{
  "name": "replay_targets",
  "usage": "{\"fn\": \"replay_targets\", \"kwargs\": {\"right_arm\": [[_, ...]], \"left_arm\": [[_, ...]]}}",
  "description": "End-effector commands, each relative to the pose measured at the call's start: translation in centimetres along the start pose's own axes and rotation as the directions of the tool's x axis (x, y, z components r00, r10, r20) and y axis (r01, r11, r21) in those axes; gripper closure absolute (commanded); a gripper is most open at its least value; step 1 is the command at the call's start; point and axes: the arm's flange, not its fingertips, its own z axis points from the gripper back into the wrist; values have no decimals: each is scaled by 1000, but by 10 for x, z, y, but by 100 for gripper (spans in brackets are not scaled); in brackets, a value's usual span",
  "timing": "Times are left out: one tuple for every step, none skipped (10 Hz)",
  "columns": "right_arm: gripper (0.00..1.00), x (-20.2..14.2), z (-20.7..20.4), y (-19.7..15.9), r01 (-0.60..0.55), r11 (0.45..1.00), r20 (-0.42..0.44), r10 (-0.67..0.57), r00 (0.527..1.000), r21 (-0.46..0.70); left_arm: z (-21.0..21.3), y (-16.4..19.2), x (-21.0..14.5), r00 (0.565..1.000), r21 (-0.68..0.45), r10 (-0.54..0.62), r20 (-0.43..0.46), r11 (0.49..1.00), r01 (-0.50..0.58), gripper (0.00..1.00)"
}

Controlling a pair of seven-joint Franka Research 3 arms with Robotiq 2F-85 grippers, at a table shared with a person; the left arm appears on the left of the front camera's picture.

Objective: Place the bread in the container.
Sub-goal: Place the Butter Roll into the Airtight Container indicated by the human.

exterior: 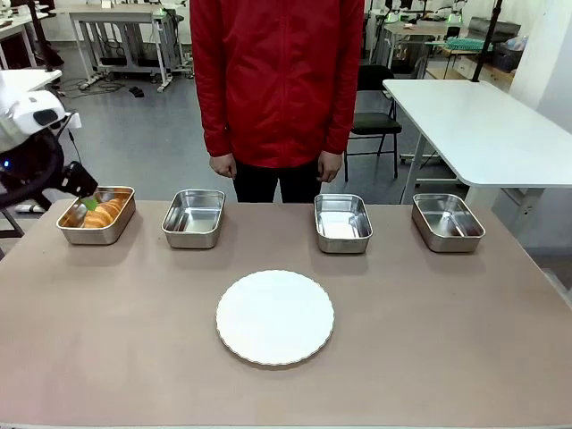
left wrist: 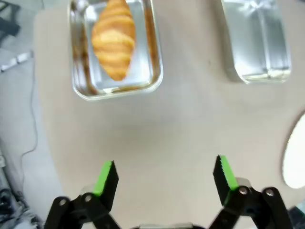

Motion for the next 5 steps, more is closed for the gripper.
{"fn": "replay_targets", "kwargs": {"right_arm": [[0,1,1,0,-3,1000,12,3,1000,3],[0,1,1,0,-3,1000,12,3,1000,3],[0,1,1,0,-3,1000,12,3,1000,3],[0,1,1,0,-3,1000,12,3,1000,3],[0,1,1,0,-3,1000,12,3,1000,3]], "left_arm": [[7,-13,-39,998,11,17,64,1000,-18,0],[7,-13,-54,998,13,21,59,1000,-22,0],[8,-12,-64,998,-2,18,54,1000,-18,0],[7,-13,-66,1000,-19,4,19,1000,-3,0],[4,-11,-63,998,-46,8,-56,999,-11,0]]}}
